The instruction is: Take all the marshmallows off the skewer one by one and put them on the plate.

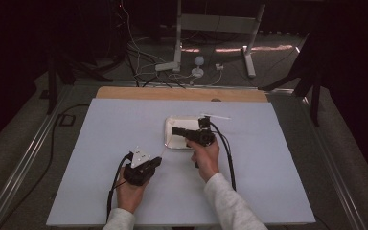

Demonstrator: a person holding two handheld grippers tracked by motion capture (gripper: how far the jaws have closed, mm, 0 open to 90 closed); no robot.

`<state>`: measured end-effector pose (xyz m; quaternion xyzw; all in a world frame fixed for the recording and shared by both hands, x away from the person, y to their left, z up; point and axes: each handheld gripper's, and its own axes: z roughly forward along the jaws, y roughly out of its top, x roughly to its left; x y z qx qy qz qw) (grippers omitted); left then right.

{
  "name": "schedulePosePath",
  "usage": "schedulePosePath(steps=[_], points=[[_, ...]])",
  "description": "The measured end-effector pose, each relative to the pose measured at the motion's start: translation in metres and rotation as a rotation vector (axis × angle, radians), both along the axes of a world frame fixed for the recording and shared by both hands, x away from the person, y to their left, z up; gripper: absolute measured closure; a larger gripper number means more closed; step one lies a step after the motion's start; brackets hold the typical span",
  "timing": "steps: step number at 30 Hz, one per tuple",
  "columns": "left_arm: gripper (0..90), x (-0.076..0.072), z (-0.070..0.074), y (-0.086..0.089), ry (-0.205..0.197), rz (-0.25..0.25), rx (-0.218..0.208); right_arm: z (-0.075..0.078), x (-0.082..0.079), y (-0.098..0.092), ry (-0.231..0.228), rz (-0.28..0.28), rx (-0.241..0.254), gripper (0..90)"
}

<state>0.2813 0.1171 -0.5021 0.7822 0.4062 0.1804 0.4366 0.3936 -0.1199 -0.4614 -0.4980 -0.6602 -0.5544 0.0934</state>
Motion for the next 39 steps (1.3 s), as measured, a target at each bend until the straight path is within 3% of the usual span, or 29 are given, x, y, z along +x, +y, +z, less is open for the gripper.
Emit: schedulePosePath(steps=[3,5,8,12,31,39], points=[[90.0,0.001,-0.004,0.000,0.013,0.012,0.021,0.011,0.003,-0.012,-0.047,-0.023,-0.047,82.2],[90.0,0.002,-0.003,0.002,0.015,0.019,0.010,0.018,0.007,-0.020,-0.065,-0.027,-0.057,82.2],[90.0,0.002,-0.002,0.004,0.012,0.025,-0.002,0.027,0.009,-0.024,-0.096,-0.010,-0.109,82.0],[90.0,0.003,-0.002,0.005,0.017,0.030,-0.006,0.029,0.011,-0.027,-0.119,-0.001,-0.157,81.8],[90.0,0.004,0.001,0.010,0.016,0.045,-0.031,0.006,0.025,-0.019,-0.102,0.000,-0.328,81.5],[89.9,0.003,0.002,0.012,0.013,0.050,-0.040,-0.008,0.032,-0.014,-0.069,0.008,-0.419,81.4]])
